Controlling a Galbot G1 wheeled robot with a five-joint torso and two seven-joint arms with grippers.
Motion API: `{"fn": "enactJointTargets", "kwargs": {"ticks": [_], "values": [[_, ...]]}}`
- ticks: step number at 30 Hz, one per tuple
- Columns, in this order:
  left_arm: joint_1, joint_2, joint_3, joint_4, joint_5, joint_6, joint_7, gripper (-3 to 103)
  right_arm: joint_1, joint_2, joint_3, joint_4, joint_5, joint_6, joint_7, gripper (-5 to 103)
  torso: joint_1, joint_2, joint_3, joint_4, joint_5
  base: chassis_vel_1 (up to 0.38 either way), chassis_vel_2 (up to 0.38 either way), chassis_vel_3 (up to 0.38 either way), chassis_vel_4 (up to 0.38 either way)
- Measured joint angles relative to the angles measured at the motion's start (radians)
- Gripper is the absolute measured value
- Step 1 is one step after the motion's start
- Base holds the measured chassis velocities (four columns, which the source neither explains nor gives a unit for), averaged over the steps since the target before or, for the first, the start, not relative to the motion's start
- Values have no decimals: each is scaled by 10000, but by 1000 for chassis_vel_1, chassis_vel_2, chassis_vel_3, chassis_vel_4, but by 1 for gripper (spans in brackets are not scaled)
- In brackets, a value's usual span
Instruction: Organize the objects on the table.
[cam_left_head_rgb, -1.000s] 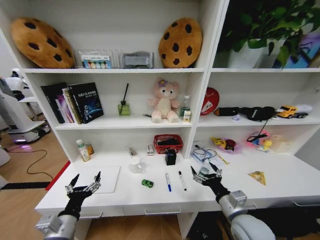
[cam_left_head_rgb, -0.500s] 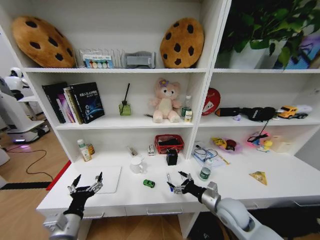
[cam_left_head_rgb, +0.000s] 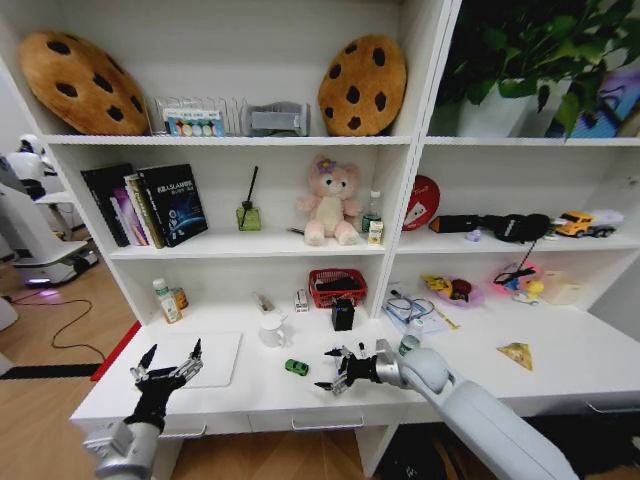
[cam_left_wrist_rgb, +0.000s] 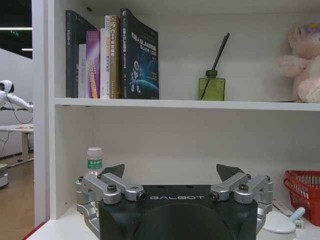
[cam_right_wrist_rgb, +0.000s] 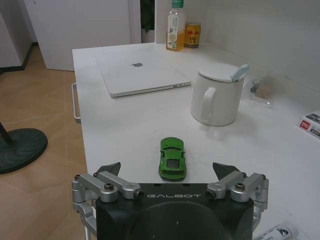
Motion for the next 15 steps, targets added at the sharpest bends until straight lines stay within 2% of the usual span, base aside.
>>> {"fn": "enactJointTargets", "kwargs": {"ticks": [7, 15], "values": [[1, -93, -70, -100, -55, 2, 14, 100, 1336, 525, -1030, -1119, 164, -131, 93, 100, 1, 0, 0, 1, 1, 0, 0, 0, 0], [19, -97, -122, -110, -209, 8, 37, 100, 1494, 739, -1543, -1377, 352, -293, 76, 100, -1, 0, -1, 0, 1, 0, 0, 0, 0]]}}
